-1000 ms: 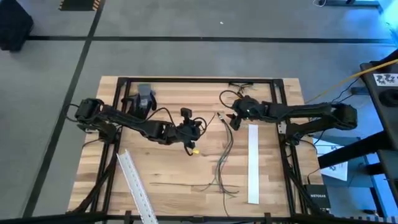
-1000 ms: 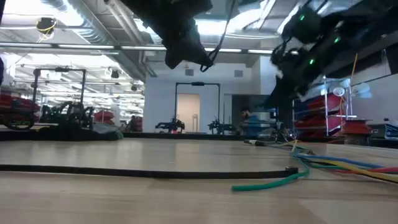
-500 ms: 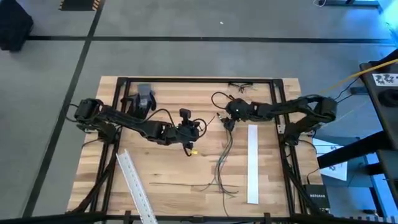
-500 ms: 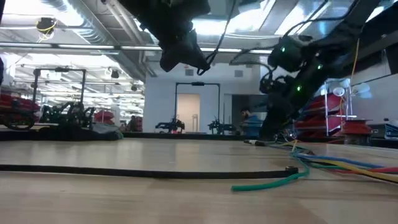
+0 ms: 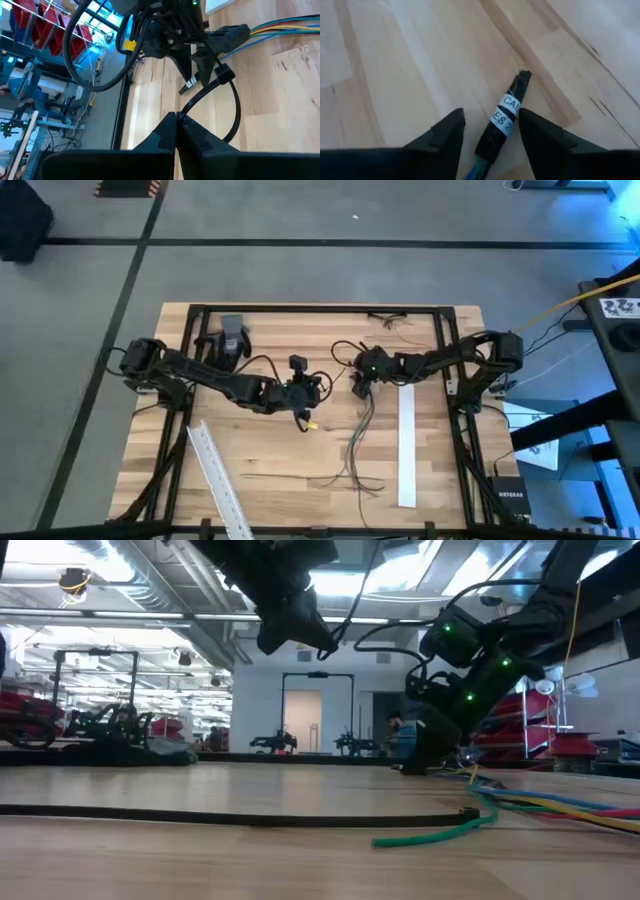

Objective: Ziptie cables
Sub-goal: Wrap the top black zip tie on the colored cables

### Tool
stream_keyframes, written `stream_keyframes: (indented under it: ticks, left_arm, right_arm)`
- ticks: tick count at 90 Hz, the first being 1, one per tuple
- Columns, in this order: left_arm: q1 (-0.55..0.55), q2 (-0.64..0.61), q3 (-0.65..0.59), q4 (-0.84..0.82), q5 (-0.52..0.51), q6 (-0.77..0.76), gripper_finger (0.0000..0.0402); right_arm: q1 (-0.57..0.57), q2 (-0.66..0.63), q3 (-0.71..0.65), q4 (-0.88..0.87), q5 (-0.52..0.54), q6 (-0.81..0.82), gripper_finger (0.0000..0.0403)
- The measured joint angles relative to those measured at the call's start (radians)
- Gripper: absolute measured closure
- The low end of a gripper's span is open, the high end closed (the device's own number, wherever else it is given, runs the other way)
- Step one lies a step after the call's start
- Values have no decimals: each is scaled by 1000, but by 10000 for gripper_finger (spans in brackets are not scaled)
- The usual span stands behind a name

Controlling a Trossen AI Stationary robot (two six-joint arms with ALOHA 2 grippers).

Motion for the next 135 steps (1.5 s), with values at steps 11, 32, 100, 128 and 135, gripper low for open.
stream_keyframes:
  ticks: [11, 32, 100, 128, 135]
  left_arm:
    - [0, 0, 0, -5, 0, -4, 401]
    - [0, 0, 0, -5, 0, -6, 401]
    - [-5, 0, 0, -1, 0, 0, 401]
    - [-6, 0, 0, -1, 0, 1, 402]
    - [-6, 0, 0, -1, 0, 1, 401]
  right_arm:
    - [0, 1, 0, 1, -4, -3, 283]
    - [0, 3, -2, 11, -8, -4, 345]
    - [-2, 4, -4, 13, -39, -6, 393]
    - [-2, 4, -5, 18, -45, -6, 392]
    - [-2, 4, -6, 22, -47, -6, 392]
